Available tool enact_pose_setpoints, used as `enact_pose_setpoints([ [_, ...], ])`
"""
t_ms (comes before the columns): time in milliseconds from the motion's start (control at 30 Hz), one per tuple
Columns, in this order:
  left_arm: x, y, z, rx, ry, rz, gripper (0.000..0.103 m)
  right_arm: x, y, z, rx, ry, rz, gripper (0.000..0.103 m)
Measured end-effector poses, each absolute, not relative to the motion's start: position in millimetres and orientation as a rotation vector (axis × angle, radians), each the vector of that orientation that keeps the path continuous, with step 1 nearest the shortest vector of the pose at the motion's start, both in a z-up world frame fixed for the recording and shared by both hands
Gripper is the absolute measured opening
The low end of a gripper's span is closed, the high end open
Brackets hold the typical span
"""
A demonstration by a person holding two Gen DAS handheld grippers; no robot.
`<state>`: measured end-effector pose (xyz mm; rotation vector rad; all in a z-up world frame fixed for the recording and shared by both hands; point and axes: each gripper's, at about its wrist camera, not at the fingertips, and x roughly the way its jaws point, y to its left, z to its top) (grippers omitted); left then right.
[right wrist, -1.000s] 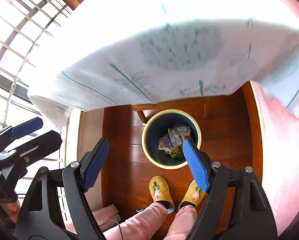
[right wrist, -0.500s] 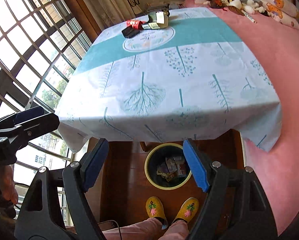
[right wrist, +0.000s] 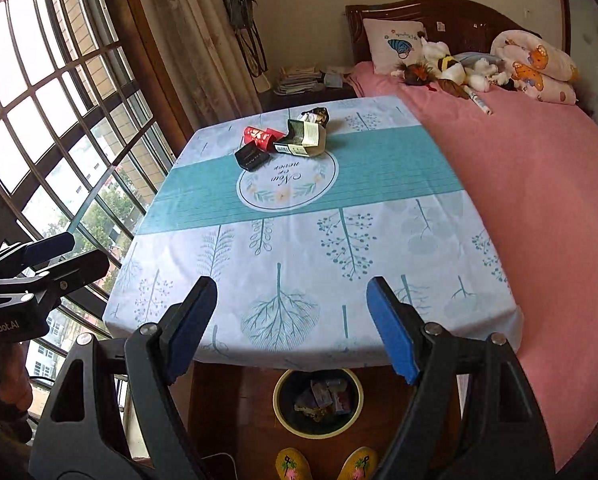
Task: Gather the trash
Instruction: 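Raise both tools back toward the boxes on the table, then grasp the green-and-white box with the right tool while the left tool grasps the black TALOPN box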
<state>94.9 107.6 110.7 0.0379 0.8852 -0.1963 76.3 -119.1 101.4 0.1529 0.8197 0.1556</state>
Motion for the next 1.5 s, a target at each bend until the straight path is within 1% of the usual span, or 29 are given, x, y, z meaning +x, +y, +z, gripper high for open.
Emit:
enact_pose_setpoints([
  [233,145.5,116.0,126.7,0.062,0.865,-0.18,0.088,121.8,-109.9,137.1,0.07,0.781,0.179,0.075],
  [500,230.8,107.6,120.1,0.148,0.876,-0.122,0.088,227.2,-110.4,129.9,0.006,0.787,0.277,0.075],
  [633,295.1,89.3,98.8,0.185,0.935,-0.073,0.088,297.8,-112.8,109.4,-0.026,0.816,0.346,0.075],
  [733,345.7,72.0,74.8,0.221,0.99,-0.058,0.088,355.0,-115.3,89.1,-0.066,0.845,0.409,0.079],
  [833,400.4,59.4,43.8,0.27,1.052,-0.019,0.088,412.2,-112.5,66.9,-0.149,0.85,0.456,0.079],
  [967,459.3,61.3,8.8,0.304,1.099,0.028,0.088,479.3,-99.1,29.1,-0.275,0.866,0.523,0.08],
  [1133,509.0,66.7,-28.5,0.306,1.155,0.048,0.088,539.7,-77.0,-19.7,-0.36,0.901,0.598,0.08],
  [1433,555.0,78.4,-78.5,0.231,1.23,0.07,0.088,601.4,-86.1,-63.2,-0.217,0.994,0.643,0.08],
  [1500,562.0,80.4,-86.1,0.206,1.247,0.065,0.088,606.0,-89.6,-70.5,-0.199,1.022,0.65,0.077],
])
